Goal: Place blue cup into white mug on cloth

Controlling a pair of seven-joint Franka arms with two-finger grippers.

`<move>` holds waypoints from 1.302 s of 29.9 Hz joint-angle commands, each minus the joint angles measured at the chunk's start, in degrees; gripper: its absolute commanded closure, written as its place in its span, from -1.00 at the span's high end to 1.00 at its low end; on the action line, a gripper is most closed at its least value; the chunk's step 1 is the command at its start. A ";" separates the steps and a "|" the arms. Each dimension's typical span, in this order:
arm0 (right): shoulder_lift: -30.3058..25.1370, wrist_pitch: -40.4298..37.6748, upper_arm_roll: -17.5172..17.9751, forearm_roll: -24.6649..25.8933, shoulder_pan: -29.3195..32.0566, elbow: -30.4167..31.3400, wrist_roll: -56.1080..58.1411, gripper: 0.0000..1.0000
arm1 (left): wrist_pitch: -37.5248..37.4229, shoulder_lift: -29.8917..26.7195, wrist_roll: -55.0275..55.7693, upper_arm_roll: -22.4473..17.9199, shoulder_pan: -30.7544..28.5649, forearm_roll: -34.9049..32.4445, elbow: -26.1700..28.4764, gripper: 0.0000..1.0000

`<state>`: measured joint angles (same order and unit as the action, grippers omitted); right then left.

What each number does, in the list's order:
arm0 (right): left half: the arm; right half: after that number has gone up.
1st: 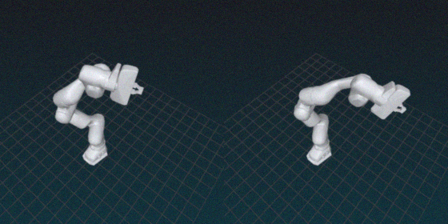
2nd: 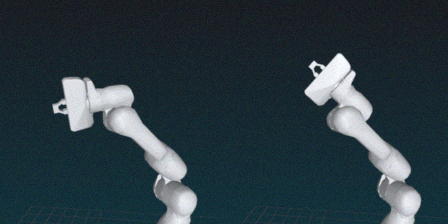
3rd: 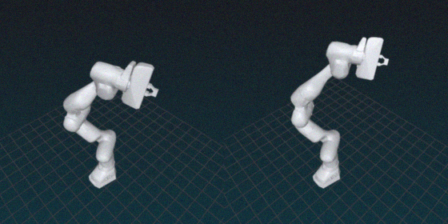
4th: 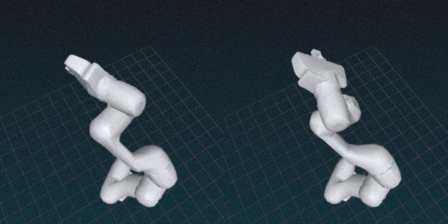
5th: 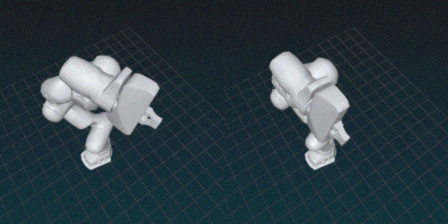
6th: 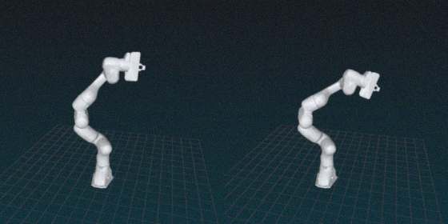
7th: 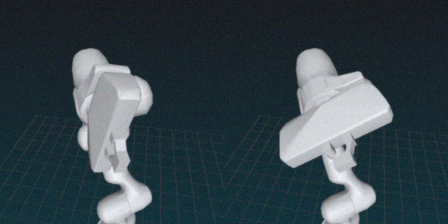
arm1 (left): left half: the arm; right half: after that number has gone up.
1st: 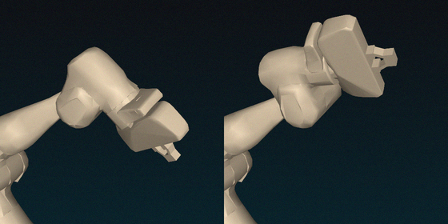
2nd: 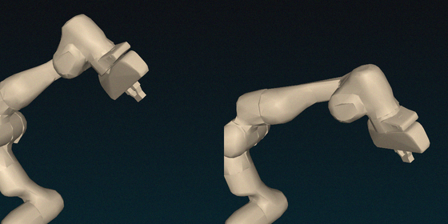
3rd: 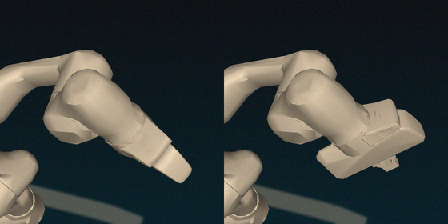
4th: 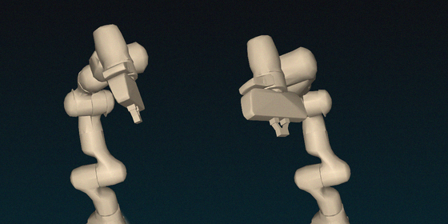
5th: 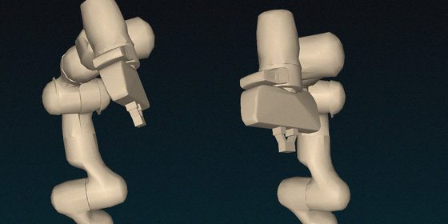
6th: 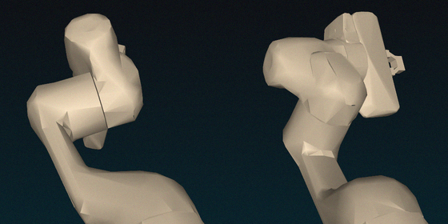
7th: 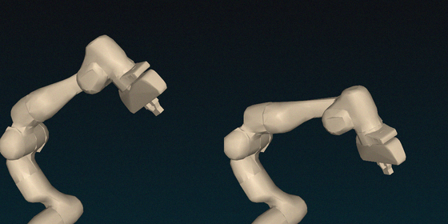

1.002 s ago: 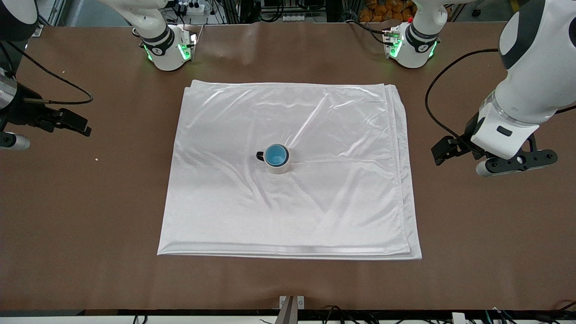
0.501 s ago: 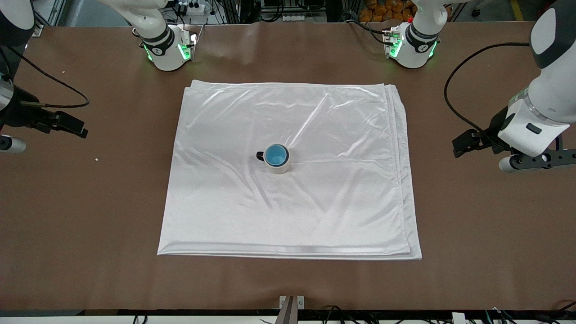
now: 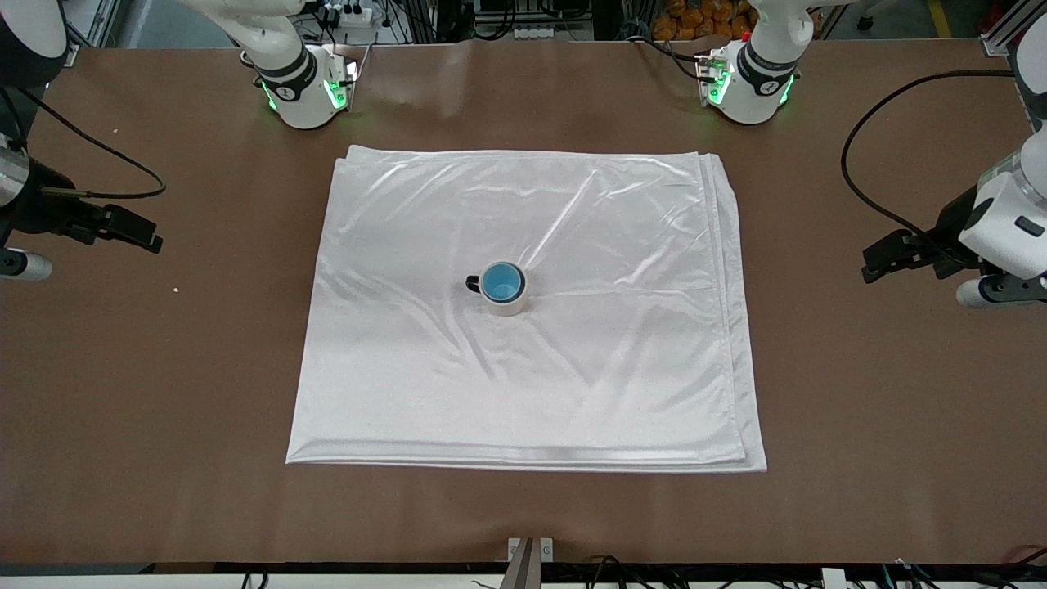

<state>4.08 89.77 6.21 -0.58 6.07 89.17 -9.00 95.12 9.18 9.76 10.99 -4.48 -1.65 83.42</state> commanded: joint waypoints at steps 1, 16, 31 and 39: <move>0.58 0.14 -2.25 0.75 -2.20 -1.10 -0.84 1.00 | -0.28 -2.41 -3.16 -3.26 1.14 0.42 1.57 1.00; 1.11 0.93 -2.25 0.58 -1.85 -1.19 -0.40 1.00 | -0.28 -2.68 -4.84 -3.79 0.70 -0.98 1.48 1.00; 1.11 0.93 -2.34 0.67 -1.85 -1.19 -0.40 1.00 | -0.90 -2.94 -4.22 -3.87 0.79 -0.19 1.48 1.00; 1.11 0.93 -2.25 0.67 -1.94 -1.28 -0.40 1.00 | -0.90 -3.03 -4.83 -3.87 1.40 -0.81 1.21 1.00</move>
<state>4.65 91.05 4.22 -0.58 4.63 89.17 -9.00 94.61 7.66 6.04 7.60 -3.91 -1.78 83.49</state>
